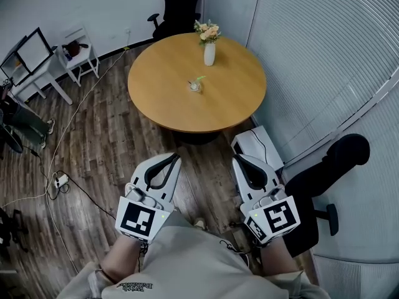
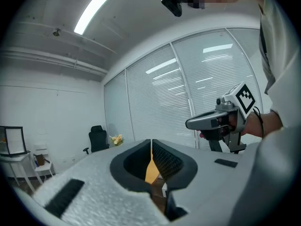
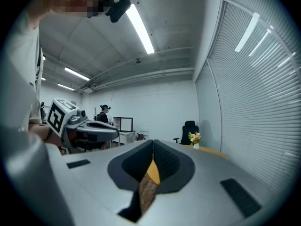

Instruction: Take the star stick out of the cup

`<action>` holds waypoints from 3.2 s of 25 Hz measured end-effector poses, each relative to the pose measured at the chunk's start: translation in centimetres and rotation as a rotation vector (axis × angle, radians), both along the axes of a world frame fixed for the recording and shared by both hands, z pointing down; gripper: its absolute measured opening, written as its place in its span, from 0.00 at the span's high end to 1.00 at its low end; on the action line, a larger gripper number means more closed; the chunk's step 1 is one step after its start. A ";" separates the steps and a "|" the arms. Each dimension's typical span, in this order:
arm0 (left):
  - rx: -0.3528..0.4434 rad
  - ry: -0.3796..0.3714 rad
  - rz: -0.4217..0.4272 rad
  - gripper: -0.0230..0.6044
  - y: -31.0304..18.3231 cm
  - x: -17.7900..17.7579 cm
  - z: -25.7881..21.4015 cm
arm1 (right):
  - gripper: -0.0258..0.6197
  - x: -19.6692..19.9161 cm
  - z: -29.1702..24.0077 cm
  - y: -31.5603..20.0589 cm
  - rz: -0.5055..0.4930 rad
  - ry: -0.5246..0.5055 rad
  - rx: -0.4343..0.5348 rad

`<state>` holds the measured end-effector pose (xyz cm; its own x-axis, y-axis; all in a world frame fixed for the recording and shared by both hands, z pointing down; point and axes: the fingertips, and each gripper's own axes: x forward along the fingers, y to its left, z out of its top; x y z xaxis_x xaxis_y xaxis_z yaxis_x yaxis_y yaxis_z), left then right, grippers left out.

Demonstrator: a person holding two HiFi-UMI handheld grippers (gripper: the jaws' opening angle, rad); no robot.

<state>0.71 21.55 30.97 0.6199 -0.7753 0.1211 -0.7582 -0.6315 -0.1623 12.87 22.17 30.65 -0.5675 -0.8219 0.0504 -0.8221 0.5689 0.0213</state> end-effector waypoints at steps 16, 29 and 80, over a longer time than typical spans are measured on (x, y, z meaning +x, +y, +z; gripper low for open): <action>0.002 0.015 -0.006 0.91 -3.8 -1.3 1.3 | 0.91 -2.3 1.4 -4.9 -0.021 0.006 -0.009; -0.006 -0.035 0.038 0.91 -14.7 -3.6 3.8 | 0.91 -5.1 1.7 -15.2 0.006 0.035 -0.021; -0.080 -0.058 0.164 0.91 -43.6 -6.3 4.2 | 0.91 -5.1 4.3 -43.6 0.180 0.097 -0.199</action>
